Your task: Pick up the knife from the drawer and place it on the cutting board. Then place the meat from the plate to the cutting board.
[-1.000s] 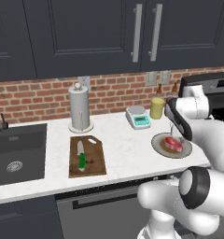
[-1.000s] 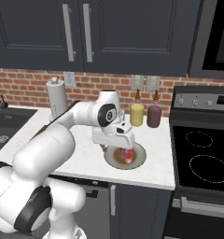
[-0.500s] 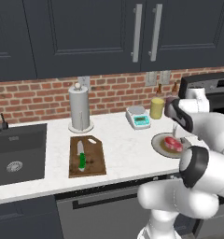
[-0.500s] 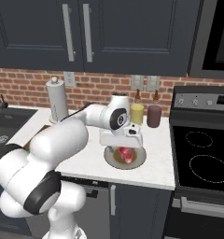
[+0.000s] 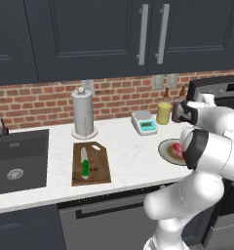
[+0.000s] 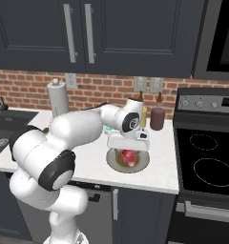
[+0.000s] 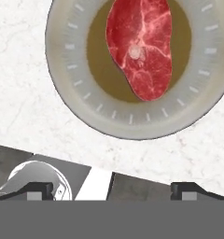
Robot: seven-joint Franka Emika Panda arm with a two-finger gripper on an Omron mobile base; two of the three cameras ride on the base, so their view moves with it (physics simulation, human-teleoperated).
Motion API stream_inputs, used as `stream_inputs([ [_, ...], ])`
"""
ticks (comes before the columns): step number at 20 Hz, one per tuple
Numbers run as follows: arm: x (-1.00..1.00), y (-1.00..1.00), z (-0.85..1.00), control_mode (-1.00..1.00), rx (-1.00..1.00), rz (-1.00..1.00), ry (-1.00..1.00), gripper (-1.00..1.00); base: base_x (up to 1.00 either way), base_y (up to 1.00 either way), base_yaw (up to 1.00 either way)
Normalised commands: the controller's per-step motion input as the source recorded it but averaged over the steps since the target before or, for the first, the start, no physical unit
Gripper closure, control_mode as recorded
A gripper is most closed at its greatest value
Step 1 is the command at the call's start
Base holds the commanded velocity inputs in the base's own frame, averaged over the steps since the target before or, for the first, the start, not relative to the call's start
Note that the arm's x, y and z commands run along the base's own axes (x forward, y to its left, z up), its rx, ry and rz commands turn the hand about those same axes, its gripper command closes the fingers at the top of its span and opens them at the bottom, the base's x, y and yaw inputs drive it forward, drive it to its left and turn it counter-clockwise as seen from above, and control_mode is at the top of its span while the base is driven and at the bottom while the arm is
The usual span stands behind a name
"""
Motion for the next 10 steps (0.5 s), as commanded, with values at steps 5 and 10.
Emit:
stream_inputs([
  [5,0.20,0.00,-0.20,-1.00,0.05,0.07,0.00,-1.00,0.00,0.00,0.00],
  [10,0.12,0.00,-0.28,-1.00,0.00,0.02,0.00,-1.00,0.00,0.00,0.00],
])
